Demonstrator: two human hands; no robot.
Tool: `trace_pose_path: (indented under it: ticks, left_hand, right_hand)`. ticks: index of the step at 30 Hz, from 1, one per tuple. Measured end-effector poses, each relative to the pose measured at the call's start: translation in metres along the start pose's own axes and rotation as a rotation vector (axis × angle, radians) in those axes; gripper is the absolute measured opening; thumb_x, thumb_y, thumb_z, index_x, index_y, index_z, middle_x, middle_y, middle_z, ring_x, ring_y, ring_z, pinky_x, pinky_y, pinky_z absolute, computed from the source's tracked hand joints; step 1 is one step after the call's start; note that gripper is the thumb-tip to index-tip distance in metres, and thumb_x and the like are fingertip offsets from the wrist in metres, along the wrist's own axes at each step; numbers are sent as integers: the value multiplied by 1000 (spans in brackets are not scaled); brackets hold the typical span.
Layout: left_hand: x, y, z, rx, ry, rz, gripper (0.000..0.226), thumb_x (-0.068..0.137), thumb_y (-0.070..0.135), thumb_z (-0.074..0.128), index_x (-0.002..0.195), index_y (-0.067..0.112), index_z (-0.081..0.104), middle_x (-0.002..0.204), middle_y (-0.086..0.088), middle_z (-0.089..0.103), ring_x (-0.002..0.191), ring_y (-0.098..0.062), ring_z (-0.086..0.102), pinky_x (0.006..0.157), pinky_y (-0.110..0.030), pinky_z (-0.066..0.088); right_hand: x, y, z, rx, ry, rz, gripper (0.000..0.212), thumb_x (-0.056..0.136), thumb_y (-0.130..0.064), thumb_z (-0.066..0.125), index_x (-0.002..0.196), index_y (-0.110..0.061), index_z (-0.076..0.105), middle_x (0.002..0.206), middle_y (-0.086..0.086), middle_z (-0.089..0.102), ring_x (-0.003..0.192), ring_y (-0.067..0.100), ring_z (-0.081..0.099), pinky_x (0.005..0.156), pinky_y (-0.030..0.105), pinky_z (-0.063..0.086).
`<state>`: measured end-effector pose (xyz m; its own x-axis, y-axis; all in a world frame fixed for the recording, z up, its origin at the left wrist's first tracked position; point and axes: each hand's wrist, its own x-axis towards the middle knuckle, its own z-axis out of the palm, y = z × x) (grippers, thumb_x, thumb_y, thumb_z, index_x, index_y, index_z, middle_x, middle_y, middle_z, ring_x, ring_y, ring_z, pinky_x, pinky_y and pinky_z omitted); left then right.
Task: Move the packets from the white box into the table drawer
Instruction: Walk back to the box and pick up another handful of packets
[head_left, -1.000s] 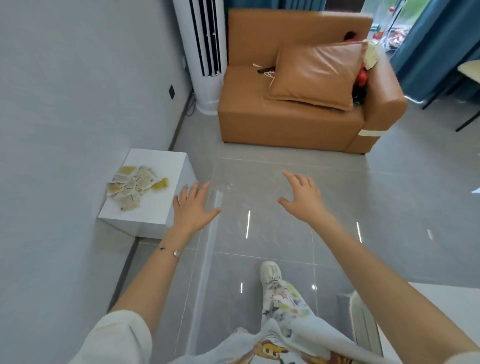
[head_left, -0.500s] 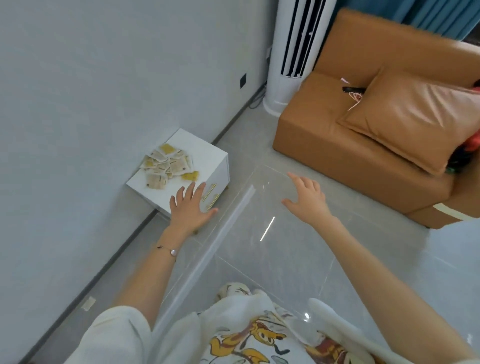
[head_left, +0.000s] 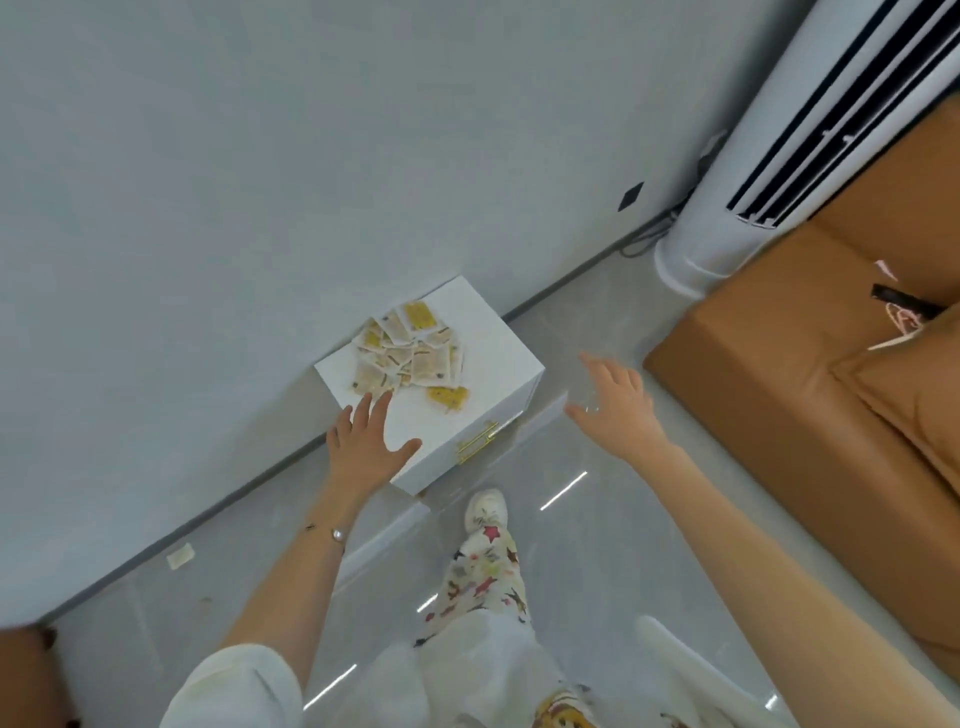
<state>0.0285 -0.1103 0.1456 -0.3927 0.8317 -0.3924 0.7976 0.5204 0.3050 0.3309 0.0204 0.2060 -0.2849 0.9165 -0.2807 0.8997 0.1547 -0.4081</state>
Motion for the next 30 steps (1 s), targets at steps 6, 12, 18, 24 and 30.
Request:
trace_pose_path:
  ticks: [6, 12, 18, 24, 30]
  left_hand:
    - [86, 3, 1, -74, -66, -123, 85, 85, 65, 52, 153, 35, 11, 162, 1, 10, 147, -31, 9, 117, -51, 13]
    - [156, -11, 23, -151, -87, -294, 84, 86, 64, 52, 152, 35, 11, 162, 2, 13, 148, -27, 11, 118, -47, 12]
    - [228, -41, 104, -125, -167, -381, 84, 88, 61, 50, 153, 36, 4, 162, 5, 6, 149, -26, 5, 119, -47, 9]
    - [281, -59, 180, -408, -14, -595, 90, 86, 52, 63, 154, 30, 7, 162, -3, 0, 148, -27, 4, 117, -52, 20]
    - [316, -52, 199, -842, 365, -1049, 97, 81, 51, 69, 153, 19, 13, 160, -11, 15, 147, -30, 8, 116, -51, 14]
  right_hand:
    - [121, -20, 9, -22, -101, -55, 71, 88, -41, 61, 149, -28, 26, 149, 4, 34, 138, 29, 26, 112, 43, 27]
    - [232, -36, 74, -92, -258, -154, 70, 90, -42, 57, 150, -27, 24, 151, 5, 32, 139, 28, 26, 113, 43, 26]
    - [348, -49, 194, -290, -434, -379, 72, 93, -49, 49, 153, -28, 16, 155, 6, 24, 141, 26, 23, 112, 41, 27]
    - [422, -63, 290, -49, -520, -172, 74, 91, -52, 53, 151, -27, 20, 153, 7, 27, 138, 30, 30, 107, 46, 33]
    - [440, -85, 329, 26, -460, -100, 84, 86, -61, 55, 151, -21, 19, 147, 7, 33, 132, 31, 32, 100, 46, 38]
